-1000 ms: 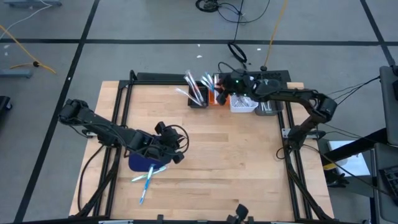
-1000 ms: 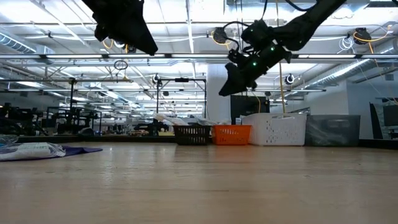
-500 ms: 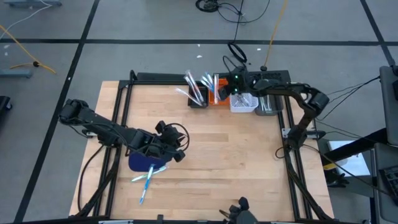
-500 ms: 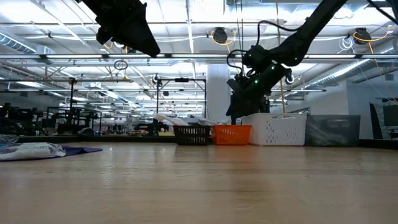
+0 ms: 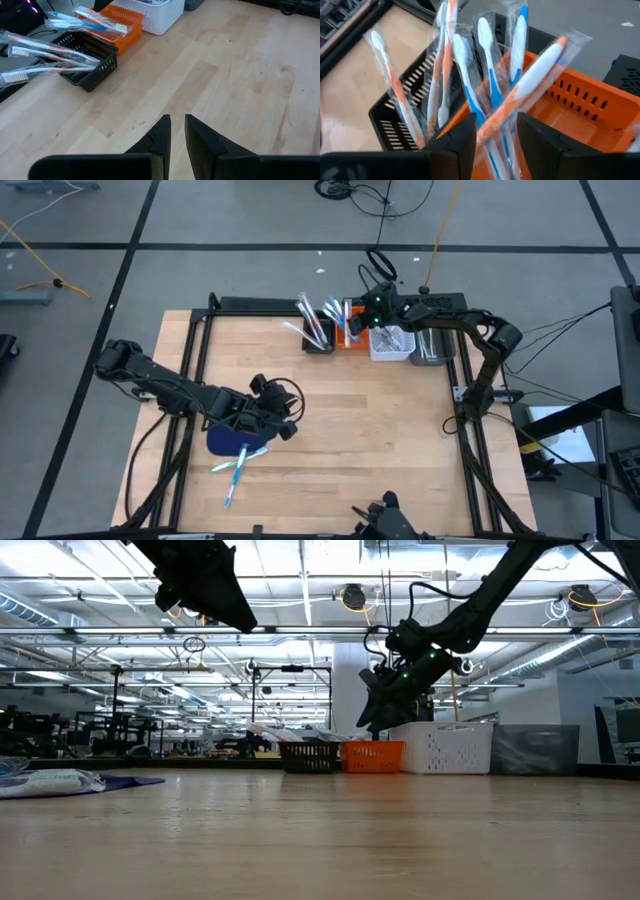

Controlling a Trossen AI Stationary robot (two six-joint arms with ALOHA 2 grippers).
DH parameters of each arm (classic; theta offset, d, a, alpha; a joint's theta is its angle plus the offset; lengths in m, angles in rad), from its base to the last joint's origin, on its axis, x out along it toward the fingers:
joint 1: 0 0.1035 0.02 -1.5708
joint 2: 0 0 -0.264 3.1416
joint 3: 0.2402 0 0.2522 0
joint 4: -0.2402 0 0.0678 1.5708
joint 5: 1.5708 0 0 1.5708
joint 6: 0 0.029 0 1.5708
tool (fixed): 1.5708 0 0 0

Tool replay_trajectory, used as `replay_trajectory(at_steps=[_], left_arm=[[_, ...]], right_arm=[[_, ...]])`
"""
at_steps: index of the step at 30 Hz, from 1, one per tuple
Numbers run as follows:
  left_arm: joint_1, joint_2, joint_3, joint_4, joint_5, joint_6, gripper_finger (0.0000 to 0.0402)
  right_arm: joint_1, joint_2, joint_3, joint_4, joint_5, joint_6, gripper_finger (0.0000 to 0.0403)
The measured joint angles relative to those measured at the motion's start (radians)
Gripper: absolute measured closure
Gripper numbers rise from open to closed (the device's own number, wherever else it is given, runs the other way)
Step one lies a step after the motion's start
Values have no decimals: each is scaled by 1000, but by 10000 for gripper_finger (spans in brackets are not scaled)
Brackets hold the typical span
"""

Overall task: Pick & Place Toothbrushes
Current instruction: Put the orange toothbrush into the black bin

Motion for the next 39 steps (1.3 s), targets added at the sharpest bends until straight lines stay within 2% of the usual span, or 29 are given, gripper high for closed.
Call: replay_trajectory(at_steps=[8,19,27,32,35,39], left_arm=[[0,0,0,0,0,0,344],[0,0,0,0,0,1,344],[0,0,0,0,0,1,344],[0,0,0,0,0,1,344],[0,0,0,0,0,1,344],[0,0,0,0,0,1,344]], right_arm=[[-6,5,5,2,0,0,267],[-8,8,73,-107,13,-26,266],[2,8,78,-116,22,-38,266],[-7,8,78,-115,-24,-16,265],[-6,8,79,-116,-73,-40,257],[4,8,136,-188,-73,-95,226]])
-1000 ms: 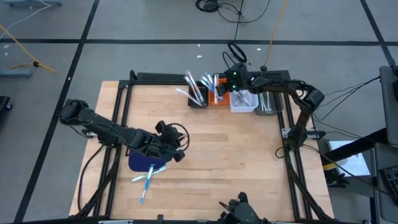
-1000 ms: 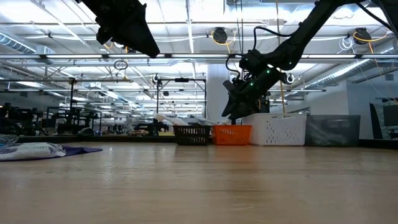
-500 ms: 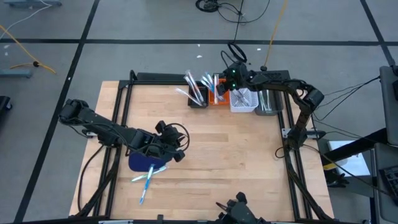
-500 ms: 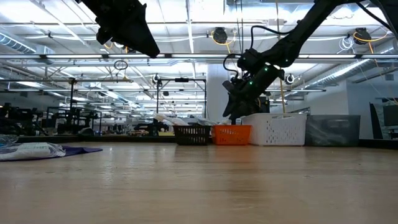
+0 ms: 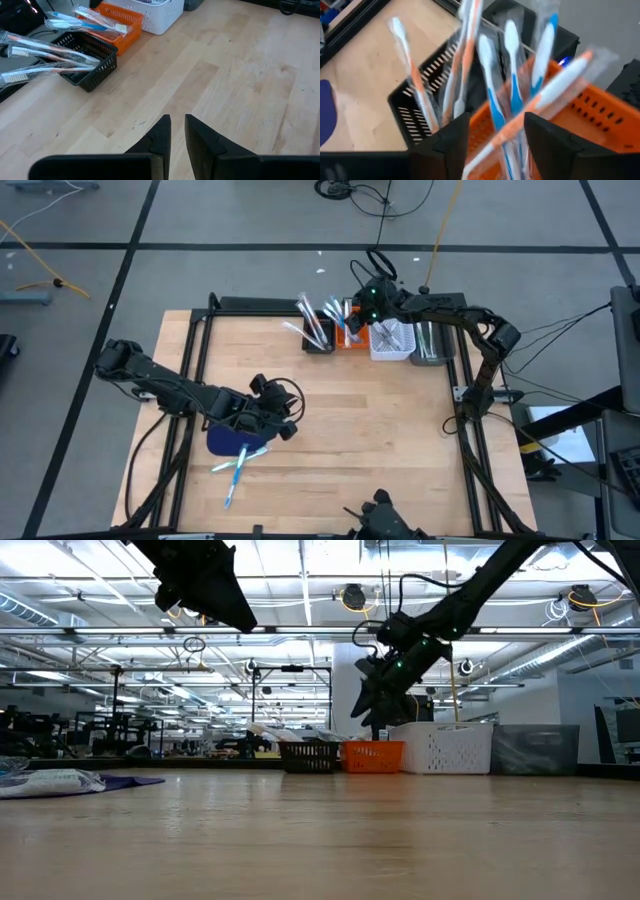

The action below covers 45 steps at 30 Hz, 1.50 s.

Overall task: Pick & Place Toothbrushes
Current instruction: Put the orange toothbrush into the black bin

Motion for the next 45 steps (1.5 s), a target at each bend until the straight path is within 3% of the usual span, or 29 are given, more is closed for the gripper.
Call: replay_trajectory(at_steps=[4,9,15,38,45], left_arm=[[0,0,0,0,0,2,344],[0,0,0,-1,0,15,344],[0,0,0,-1,0,21,344],[-1,0,0,-2,12,26,344],[-1,0,0,-2,12,25,344]], right_arm=[[17,0,93,-129,25,-37,192],[41,61,259,-443,211,-60,177],[38,173,402,-621,220,-17,177],[44,259,420,-503,156,46,177],[44,258,418,-514,164,55,221]])
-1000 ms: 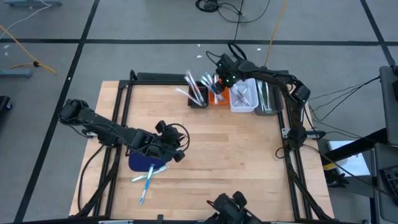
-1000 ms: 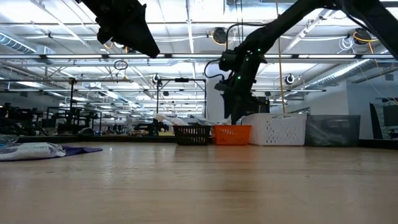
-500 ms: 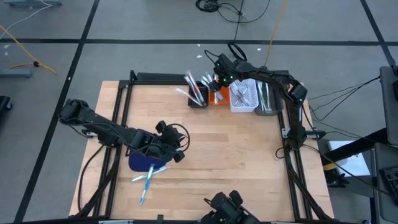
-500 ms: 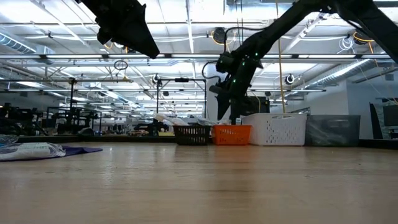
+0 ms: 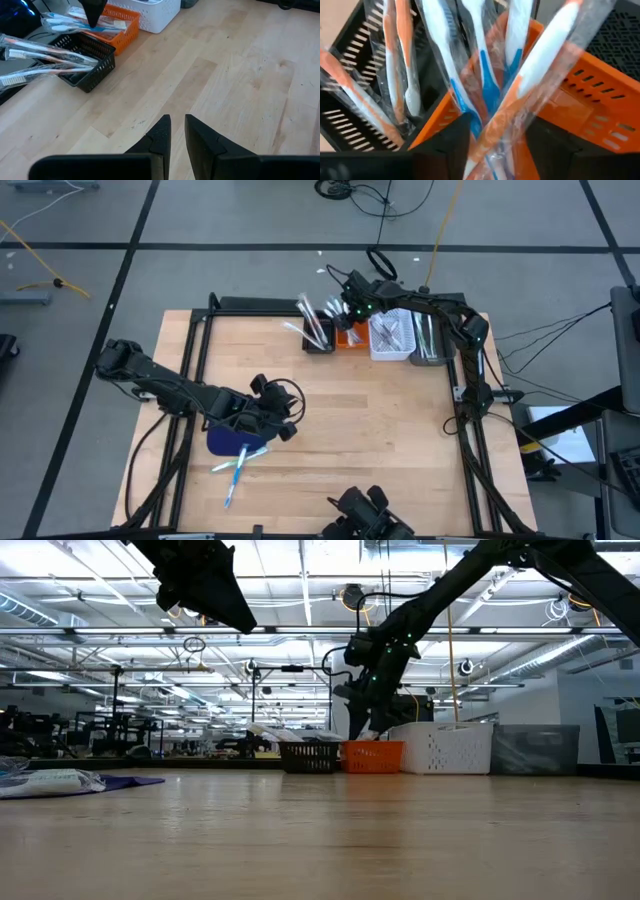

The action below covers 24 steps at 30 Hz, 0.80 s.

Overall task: Pick & Place Toothbrushes
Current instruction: Put the orange toothbrush into the black bin

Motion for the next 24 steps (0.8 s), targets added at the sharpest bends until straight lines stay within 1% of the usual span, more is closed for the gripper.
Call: replay_trajectory(at_steps=[9,14,18,24], left_arm=[[0,0,0,1,0,-4,344],[0,0,0,1,0,-3,344],[0,0,0,1,0,-3,344],[0,0,0,1,0,-2,344]], right_arm=[[0,-1,0,-3,-4,-16,325],[-1,-1,0,-3,-4,-18,369],[0,-1,0,-3,-4,-20,385],[-2,-19,0,-3,-1,-15,377]])
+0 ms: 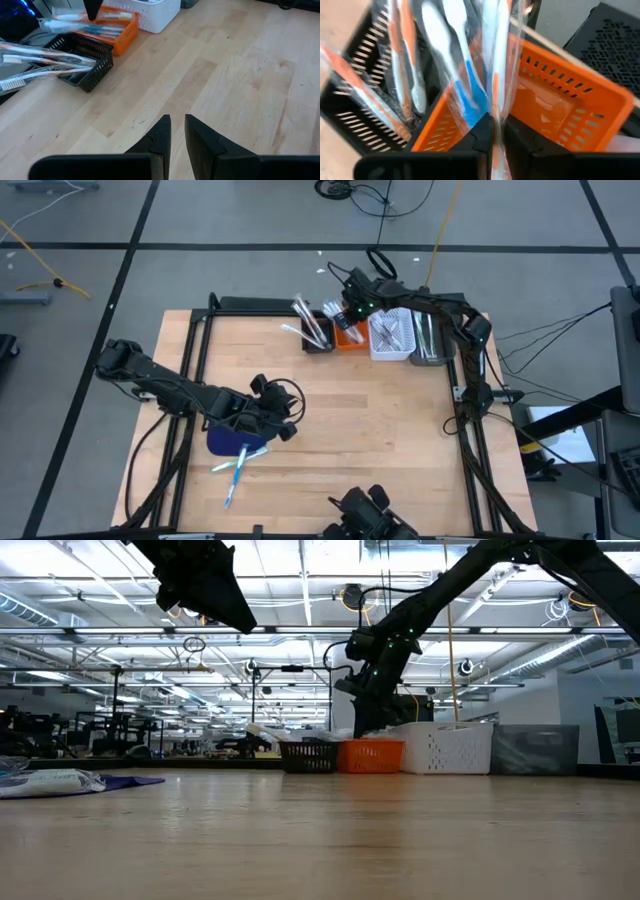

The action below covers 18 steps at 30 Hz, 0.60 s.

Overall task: Pick & Place Toothbrushes
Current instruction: Put the orange toothbrush into the black bin

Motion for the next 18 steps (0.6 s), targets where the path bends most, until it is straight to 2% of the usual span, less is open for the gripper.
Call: replay_trajectory(at_steps=[10,18], left_arm=[[0,0,0,0,0,2,344],[0,0,0,0,-3,3,344]], right_arm=[[10,-86,0,19,-4,12,385],[126,-88,0,184,-7,-6,382]])
